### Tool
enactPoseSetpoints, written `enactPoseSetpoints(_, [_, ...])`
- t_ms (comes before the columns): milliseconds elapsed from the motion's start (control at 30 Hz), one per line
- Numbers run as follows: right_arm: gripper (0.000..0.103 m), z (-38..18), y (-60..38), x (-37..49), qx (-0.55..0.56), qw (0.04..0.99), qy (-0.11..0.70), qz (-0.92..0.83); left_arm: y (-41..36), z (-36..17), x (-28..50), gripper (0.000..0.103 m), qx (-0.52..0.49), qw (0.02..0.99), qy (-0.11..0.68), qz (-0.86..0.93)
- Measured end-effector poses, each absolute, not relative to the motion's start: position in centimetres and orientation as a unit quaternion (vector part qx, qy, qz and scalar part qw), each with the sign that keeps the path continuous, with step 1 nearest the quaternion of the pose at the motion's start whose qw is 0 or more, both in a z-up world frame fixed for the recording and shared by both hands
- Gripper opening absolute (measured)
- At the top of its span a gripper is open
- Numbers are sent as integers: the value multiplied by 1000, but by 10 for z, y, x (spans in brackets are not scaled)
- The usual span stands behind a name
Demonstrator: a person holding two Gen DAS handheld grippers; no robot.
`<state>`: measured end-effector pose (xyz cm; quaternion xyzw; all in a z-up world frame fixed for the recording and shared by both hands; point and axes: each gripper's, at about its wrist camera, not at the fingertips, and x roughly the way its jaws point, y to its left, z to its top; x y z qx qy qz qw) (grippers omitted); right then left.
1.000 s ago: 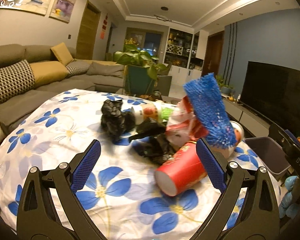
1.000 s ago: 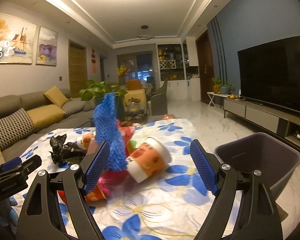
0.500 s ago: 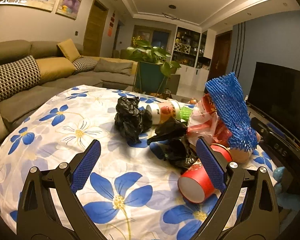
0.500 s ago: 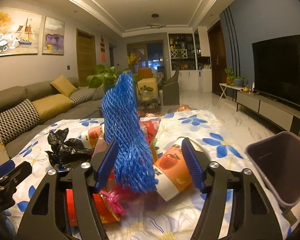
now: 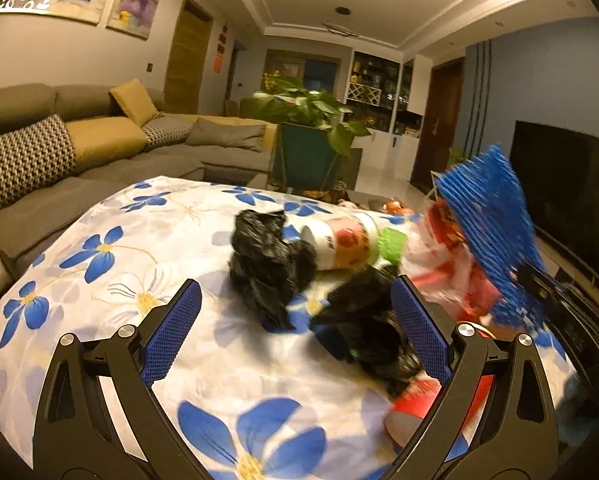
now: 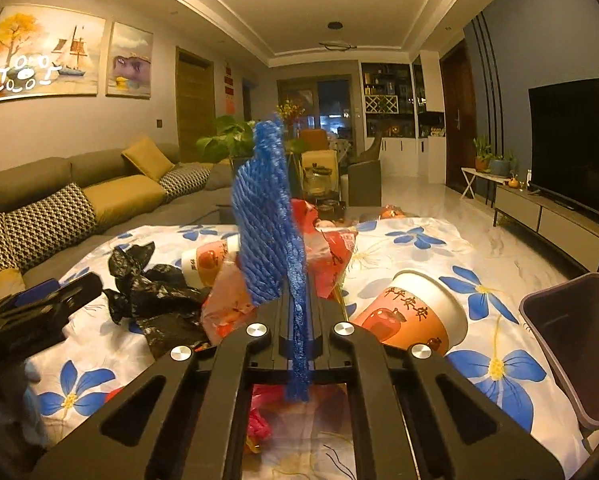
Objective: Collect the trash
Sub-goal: 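Grasp the black plastic bag with the left tool while the right tool grasps the blue net, then carry the black bag and blue net over the grey bin with both tools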
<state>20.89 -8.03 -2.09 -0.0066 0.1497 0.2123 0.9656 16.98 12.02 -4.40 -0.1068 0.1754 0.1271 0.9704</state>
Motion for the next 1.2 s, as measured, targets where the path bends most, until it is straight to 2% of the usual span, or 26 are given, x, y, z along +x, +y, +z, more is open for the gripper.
enactPoseSetpoints(133, [5, -14, -85, 196, 6, 967, 130, 218, 139, -45, 185, 90, -118, 965, 182, 145])
enactPoseSetpoints(333, [5, -6, -89, 184, 13, 968, 112, 225, 158, -51, 217, 73, -134, 954, 222, 153])
enactPoseSetpoints(567, [5, -5, -94, 177, 23, 969, 111, 218, 169, -72, 242, 35, -159, 937, 287, 121])
enactPoseSetpoints(767, [5, -5, -99, 178, 29, 971, 119, 204, 165, -71, 232, 10, -154, 943, 273, 115])
enactPoseSetpoints(1200, [5, 12, -128, 155, 50, 978, 96, 179, 140, -2, 159, 7, -139, 971, 166, 103])
